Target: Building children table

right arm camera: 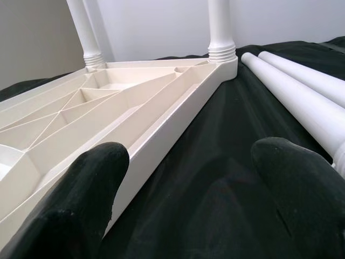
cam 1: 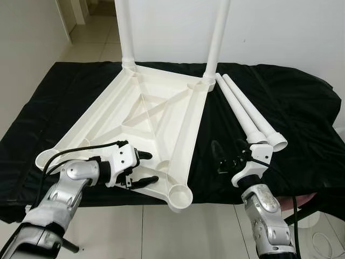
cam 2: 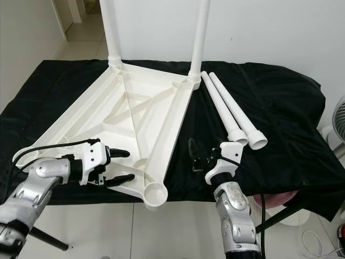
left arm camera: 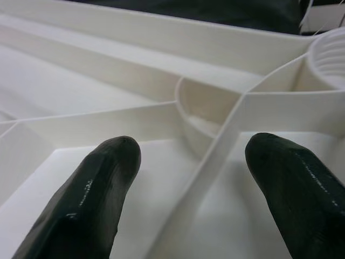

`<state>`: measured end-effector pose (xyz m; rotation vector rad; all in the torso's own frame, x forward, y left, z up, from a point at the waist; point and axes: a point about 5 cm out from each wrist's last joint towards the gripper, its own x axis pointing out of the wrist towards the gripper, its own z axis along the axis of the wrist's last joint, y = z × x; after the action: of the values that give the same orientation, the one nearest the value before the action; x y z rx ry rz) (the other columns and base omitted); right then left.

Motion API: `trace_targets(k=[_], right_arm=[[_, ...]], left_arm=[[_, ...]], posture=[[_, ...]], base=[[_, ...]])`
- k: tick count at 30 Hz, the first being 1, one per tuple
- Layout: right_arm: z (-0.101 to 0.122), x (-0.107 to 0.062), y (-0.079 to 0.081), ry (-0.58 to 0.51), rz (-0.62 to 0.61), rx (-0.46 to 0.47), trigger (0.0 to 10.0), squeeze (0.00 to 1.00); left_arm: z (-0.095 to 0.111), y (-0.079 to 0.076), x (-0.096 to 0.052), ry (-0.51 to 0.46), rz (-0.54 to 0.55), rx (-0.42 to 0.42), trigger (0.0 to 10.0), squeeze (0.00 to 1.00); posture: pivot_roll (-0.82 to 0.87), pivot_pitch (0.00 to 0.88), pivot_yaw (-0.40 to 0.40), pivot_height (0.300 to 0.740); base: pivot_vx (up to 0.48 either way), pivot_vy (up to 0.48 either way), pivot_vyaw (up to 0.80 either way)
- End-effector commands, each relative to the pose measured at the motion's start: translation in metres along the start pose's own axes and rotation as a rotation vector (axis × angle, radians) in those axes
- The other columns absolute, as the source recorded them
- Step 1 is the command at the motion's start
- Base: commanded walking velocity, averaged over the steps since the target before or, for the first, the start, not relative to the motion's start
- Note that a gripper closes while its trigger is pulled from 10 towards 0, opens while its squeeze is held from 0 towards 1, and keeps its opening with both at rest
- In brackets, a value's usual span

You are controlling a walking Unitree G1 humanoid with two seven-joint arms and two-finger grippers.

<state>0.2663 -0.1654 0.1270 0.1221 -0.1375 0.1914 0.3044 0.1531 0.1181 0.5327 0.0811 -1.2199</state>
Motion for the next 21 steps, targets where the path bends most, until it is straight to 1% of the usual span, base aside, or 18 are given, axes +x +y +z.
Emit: trace_targets(k=[1, 3, 4, 5, 7, 10, 11, 14, 15, 16, 18, 19, 20, 21], right_arm=[[-0.001, -0.001, 0.001, 0.008, -0.003, -0.002, 10.0, 0.00], [-0.001, -0.001, 0.001, 0.008, -0.003, -0.002, 10.0, 0.00], [-0.001, -0.002, 0.001, 0.008, -0.007, -0.003, 10.0, 0.00], [-0.001, -0.002, 0.001, 0.008, -0.007, -0.003, 10.0, 0.00], [-0.001, -0.004, 0.000, 0.010, -0.013, -0.006, 10.0, 0.00], [-0.001, -0.004, 0.000, 0.010, -0.013, -0.006, 10.0, 0.00], [-0.001, -0.004, 0.000, 0.012, -0.016, -0.007, 10.0, 0.00], [-0.002, -0.005, 0.000, 0.015, -0.017, -0.008, 10.0, 0.00], [-0.002, -0.005, 0.000, 0.017, -0.017, -0.009, 10.0, 0.00], [-0.003, -0.005, 0.000, 0.019, -0.015, -0.010, 10.0, 0.00], [-0.003, -0.005, 0.000, 0.019, -0.015, -0.010, 10.0, 0.00], [-0.003, -0.005, 0.001, 0.021, -0.013, -0.010, 10.0, 0.00], [-0.003, -0.005, 0.001, 0.021, -0.013, -0.010, 10.0, 0.00], [-0.003, -0.005, 0.001, 0.023, -0.012, -0.010, 10.0, 0.00]], left_arm=[[-0.009, 0.007, 0.000, 0.058, 0.118, -0.016, 10.0, 0.00], [-0.009, 0.007, 0.000, 0.058, 0.118, -0.016, 10.0, 0.00], [-0.014, 0.011, -0.002, 0.113, 0.132, -0.008, 10.0, 0.00], [-0.014, 0.011, -0.002, 0.113, 0.132, -0.008, 10.0, 0.00], [-0.021, 0.016, -0.005, 0.193, 0.160, -0.002, 10.0, 0.00], [-0.021, 0.016, -0.005, 0.193, 0.160, -0.002, 10.0, 0.00], [-0.023, 0.017, -0.006, 0.216, 0.167, 0.002, 10.0, 0.00], [-0.024, 0.019, -0.007, 0.234, 0.178, 0.011, 10.0, 0.00], [-0.024, 0.021, -0.007, 0.245, 0.186, 0.009, 8.1, 0.00], [-0.024, 0.022, -0.007, 0.247, 0.188, 0.009, 2.5, 0.00], [-0.024, 0.022, -0.007, 0.247, 0.188, 0.009, 2.5, 0.00], [-0.024, 0.022, -0.007, 0.250, 0.184, 0.018, 1.1, 0.00], [-0.024, 0.022, -0.007, 0.250, 0.184, 0.018, 1.1, 0.00], [-0.024, 0.021, -0.006, 0.244, 0.169, 0.016, 0.0, 0.00]], posture=[[-0.14, 0.000, 0.025, 0.740], [-0.14, 0.000, 0.025, 0.740], [-0.14, 0.000, 0.033, 0.740], [-0.14, 0.000, 0.033, 0.740], [-0.15, 0.000, 0.036, 0.740], [-0.15, 0.000, 0.036, 0.740], [-0.15, 0.000, 0.036, 0.740], [-0.15, 0.000, 0.037, 0.740], [-0.15, 0.000, 0.037, 0.740], [-0.15, 0.000, 0.037, 0.740], [-0.15, 0.000, 0.037, 0.740], [-0.15, 0.000, 0.038, 0.740], [-0.15, 0.000, 0.038, 0.740], [-0.15, 0.000, 0.039, 0.740]], base=[[0.000, 0.000, 0.00], [0.000, 0.000, 0.00], [0.000, 0.000, 0.00], [0.000, 0.000, 0.00], [0.000, 0.000, 0.00], [0.000, 0.000, 0.00], [0.000, 0.000, 0.00], [0.000, 0.000, 0.00], [0.000, 0.000, 0.00], [0.000, 0.000, 0.00], [0.000, 0.000, 0.00], [0.000, 0.000, 0.00], [0.000, 0.000, 0.00], [0.000, 0.000, 0.00]])
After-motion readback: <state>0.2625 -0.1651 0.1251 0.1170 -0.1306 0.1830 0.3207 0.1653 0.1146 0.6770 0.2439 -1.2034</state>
